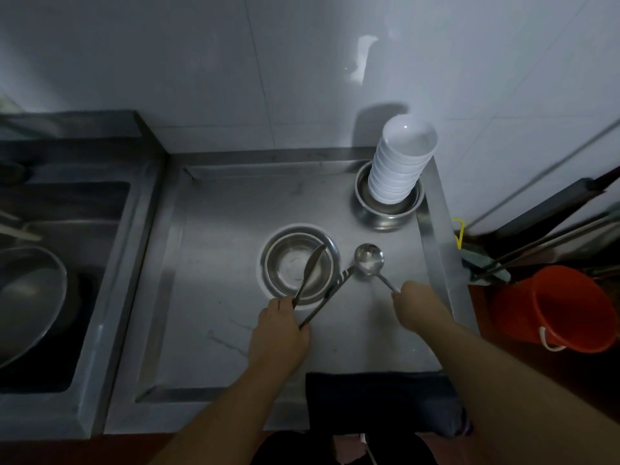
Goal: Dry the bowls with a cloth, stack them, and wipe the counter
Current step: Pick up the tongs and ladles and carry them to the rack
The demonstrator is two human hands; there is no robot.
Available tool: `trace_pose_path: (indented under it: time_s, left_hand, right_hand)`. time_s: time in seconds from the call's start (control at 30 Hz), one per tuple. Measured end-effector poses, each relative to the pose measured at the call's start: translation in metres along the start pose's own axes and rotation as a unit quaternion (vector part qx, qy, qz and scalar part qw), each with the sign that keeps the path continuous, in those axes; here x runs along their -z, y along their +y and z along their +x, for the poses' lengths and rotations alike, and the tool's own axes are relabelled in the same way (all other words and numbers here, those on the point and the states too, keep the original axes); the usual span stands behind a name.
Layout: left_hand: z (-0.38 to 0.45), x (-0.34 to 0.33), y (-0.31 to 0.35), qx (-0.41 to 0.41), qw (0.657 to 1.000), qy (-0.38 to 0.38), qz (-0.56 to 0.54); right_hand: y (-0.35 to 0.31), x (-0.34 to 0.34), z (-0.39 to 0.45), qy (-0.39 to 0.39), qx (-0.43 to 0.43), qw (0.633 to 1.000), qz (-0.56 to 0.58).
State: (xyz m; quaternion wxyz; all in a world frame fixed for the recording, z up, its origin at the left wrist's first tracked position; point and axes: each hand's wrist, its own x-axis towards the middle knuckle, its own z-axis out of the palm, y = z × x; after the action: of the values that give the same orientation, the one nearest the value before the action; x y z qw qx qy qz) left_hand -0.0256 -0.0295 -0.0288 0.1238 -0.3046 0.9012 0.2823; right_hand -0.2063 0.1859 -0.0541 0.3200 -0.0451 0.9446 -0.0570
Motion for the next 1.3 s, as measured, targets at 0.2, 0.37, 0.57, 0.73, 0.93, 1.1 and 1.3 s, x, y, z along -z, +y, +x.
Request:
trace_pose_path:
  time_s: [0.2, 0.37, 0.57, 0.73, 0.93, 1.1, 1.3]
  left_hand:
    - [-0.010, 0.018, 0.017, 0.003, 1.000, 0.015, 0.012]
    - [-0.028, 0.030, 0.029, 0.009, 0.999, 0.052, 0.009]
    - [-0.071, 0.042, 0.052, 0.043, 0.992, 0.116, -0.005]
    - [-0.127, 0.045, 0.077, 0.092, 0.978, 0.186, -0.008]
    - [-0.212, 0.044, 0.083, 0.171, 0.952, 0.251, -0.021]
    - [-0.279, 0.055, 0.070, 0.252, 0.916, 0.308, -0.046]
    - [-0.364, 0.058, 0.044, 0.317, 0.867, 0.374, -0.086]
  right_hand:
    - [0.011, 0.018, -0.036, -0.014, 0.080, 0.993, -0.085]
    - [0.023, 0.049, -0.047, 0.018, 0.171, 0.970, -0.172]
    - [0.030, 0.087, -0.062, 0.055, 0.269, 0.937, -0.214]
    - [0.029, 0.112, -0.086, 0.064, 0.339, 0.916, -0.204]
    - [0.004, 0.121, -0.133, 0.077, 0.428, 0.876, -0.207]
    - [-0.032, 0.117, -0.182, 0.065, 0.498, 0.823, -0.264]
    - [-0.071, 0.100, -0.254, 0.063, 0.568, 0.782, -0.249]
